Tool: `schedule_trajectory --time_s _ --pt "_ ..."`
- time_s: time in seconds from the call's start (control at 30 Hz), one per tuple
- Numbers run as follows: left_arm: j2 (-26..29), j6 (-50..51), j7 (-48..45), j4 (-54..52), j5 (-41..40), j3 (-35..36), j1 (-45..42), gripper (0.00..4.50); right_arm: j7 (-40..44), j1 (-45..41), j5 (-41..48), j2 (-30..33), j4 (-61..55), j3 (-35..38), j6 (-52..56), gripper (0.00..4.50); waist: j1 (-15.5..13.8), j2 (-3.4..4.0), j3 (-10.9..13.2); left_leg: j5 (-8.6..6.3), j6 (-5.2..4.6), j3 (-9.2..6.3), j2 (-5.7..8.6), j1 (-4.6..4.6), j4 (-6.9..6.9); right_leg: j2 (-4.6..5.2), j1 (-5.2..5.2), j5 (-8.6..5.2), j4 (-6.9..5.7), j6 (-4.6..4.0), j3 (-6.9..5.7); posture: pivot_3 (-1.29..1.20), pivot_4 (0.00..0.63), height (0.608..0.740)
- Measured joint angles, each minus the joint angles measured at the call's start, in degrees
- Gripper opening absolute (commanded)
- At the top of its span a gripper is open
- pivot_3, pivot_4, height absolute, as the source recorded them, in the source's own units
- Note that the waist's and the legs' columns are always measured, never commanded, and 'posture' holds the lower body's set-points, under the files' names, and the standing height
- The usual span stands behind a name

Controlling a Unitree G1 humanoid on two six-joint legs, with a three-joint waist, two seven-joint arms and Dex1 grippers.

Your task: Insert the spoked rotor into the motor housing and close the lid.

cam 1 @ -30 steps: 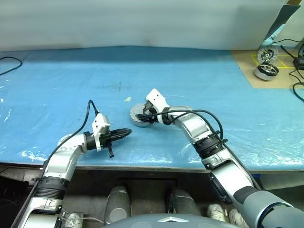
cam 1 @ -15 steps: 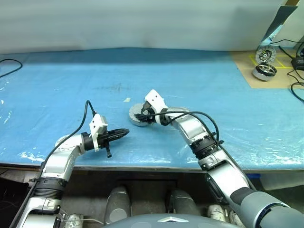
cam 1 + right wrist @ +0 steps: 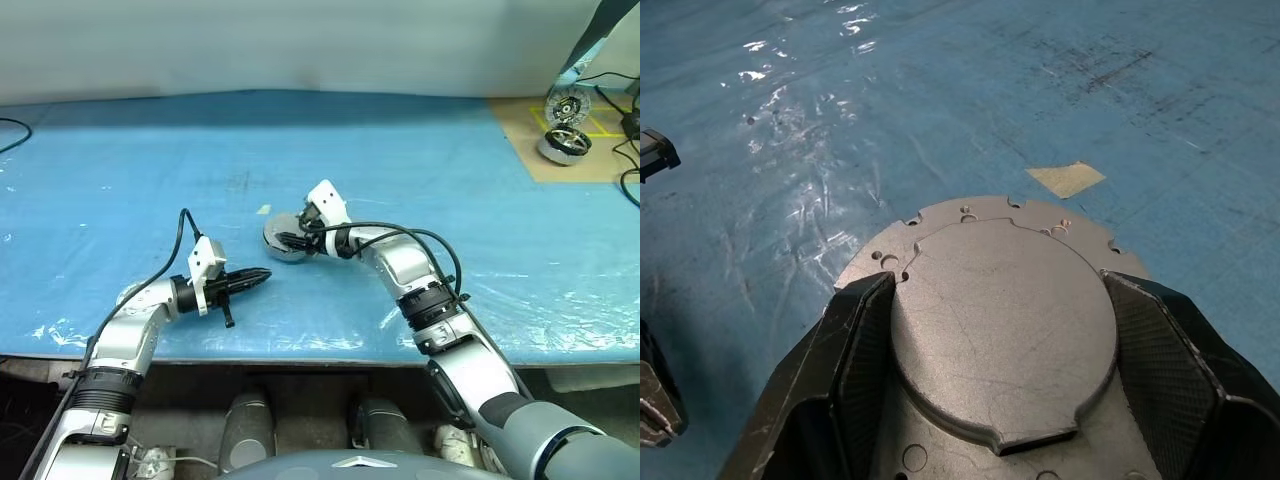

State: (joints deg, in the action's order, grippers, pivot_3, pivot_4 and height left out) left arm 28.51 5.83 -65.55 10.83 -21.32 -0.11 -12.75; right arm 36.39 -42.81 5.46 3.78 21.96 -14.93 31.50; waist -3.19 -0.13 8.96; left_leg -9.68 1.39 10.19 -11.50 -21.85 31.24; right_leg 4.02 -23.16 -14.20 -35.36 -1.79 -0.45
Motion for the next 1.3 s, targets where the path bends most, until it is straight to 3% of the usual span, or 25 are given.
schedule_trajectory --time_s 0.3,0.47,0.83,1.3 --pt "0.00 -0.26 -0.12 -0.02 -0.04 0.00 -0.02 0.00 0.00 -2.28 0.30 -1.39 1.60 1.30 2.40 2.95 0.67 -0.03 0.03 0.00 0.00 0.00 0.01 0.01 0.05 0.01 0.01 -0.12 -0.03 -0.21 0.03 0.00 0.150 0.740" --pt "0.00 0.54 0.06 -0.06 -0.39 0.17 -0.13 0.00 -1.35 -6.14 -3.61 -1.45 4.97 -2.42 2.57 2.95 0.80 -0.03 0.03 0.00 0.00 0.00 0.00 0.07 0.05 0.00 0.03 -0.12 -0.07 -0.21 0.03 0.00 0.150 0.740" --pt "1.29 0.91 0.93 1.78 -1.26 3.42 -0.66 0.00 -5.28 -11.25 -6.48 -5.37 13.21 -2.78 3.54 2.95 0.87 -0.02 0.03 -0.01 0.00 0.05 0.03 0.77 0.00 0.00 0.49 -0.16 -0.13 -0.23 0.32 0.00 0.150 0.740" --pt "1.29 0.89 1.76 1.85 -1.32 4.20 -0.67 0.00 -18.93 -12.79 -7.61 -9.69 23.69 0.56 -1.81 2.95 0.19 0.34 -0.10 -0.24 -0.17 -0.05 0.55 1.97 -0.69 0.31 0.88 -0.43 -0.03 0.23 0.55 0.00 0.150 0.740"
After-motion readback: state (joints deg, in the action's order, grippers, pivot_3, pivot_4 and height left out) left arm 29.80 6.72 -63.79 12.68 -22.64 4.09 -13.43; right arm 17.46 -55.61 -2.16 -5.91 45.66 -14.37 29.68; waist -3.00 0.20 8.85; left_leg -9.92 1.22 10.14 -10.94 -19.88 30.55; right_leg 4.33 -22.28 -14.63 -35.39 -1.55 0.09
